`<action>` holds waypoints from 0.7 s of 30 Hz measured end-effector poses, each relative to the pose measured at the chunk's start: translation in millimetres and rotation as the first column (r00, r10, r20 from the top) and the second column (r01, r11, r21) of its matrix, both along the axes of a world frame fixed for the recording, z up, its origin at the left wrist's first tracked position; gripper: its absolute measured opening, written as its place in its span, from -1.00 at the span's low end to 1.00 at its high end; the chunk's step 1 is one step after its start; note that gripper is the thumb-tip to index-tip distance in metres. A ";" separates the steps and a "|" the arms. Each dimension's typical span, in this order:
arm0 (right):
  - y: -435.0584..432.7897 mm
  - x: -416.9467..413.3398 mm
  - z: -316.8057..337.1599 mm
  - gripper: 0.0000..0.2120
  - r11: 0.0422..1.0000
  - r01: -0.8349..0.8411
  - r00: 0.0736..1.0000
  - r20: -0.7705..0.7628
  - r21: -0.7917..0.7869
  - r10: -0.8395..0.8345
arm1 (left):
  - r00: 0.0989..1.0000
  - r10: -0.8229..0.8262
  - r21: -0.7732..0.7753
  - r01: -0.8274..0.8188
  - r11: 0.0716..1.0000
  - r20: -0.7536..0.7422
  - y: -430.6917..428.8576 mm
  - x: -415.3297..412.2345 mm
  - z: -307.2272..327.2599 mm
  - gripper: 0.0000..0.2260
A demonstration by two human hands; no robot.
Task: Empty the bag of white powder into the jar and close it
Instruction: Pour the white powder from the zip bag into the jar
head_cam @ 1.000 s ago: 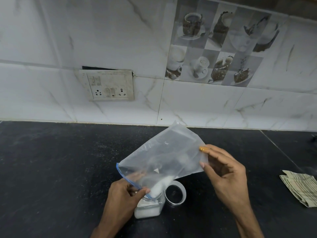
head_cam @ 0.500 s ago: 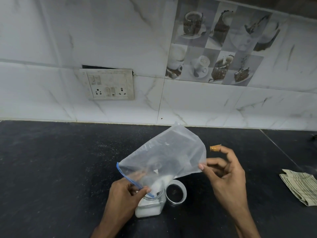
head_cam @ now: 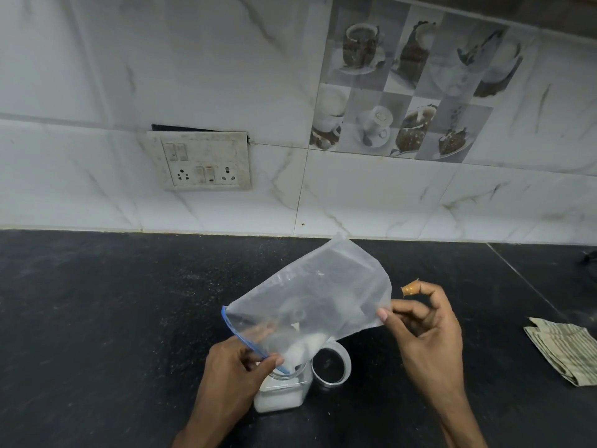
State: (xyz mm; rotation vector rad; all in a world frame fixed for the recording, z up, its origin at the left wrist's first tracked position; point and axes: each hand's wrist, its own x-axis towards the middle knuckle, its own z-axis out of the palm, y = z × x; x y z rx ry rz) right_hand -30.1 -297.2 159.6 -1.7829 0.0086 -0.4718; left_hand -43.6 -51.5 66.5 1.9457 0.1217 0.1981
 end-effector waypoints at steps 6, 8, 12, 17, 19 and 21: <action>1.3 1.3 -1.8 -0.60 1.000 0.030 1.000 0.002 -0.001 -0.030 | 1.000 0.004 0.021 -0.004 1.000 -0.005 0.1 -0.2 1.9 -0.86; 1.2 1.1 -1.5 -0.56 1.000 0.020 1.000 -0.005 -0.021 -0.020 | 1.000 0.001 0.022 -0.001 1.000 -0.013 -0.1 -0.7 3.0 -0.86; 1.4 0.7 -1.0 -0.53 0.996 0.065 0.998 0.006 -0.056 -0.065 | 1.000 -0.005 0.018 0.005 1.000 -0.014 -0.4 -1.4 5.4 -0.82; 2.6 0.7 -2.1 -0.57 0.997 0.038 0.999 0.007 -0.073 -0.037 | 1.000 -0.019 0.023 0.019 1.000 -0.016 -1.9 -2.2 9.2 -0.71; 2.6 1.1 -3.3 -0.55 0.995 0.049 0.999 0.022 -0.085 -0.048 | 1.000 -0.016 0.013 0.017 1.000 -0.020 -1.7 -1.8 9.7 -0.68; 1.7 1.8 -5.3 -0.58 0.995 0.059 0.998 0.033 -0.083 -0.056 | 1.000 -0.018 0.013 0.018 1.000 -0.022 -1.7 -1.8 10.4 -0.68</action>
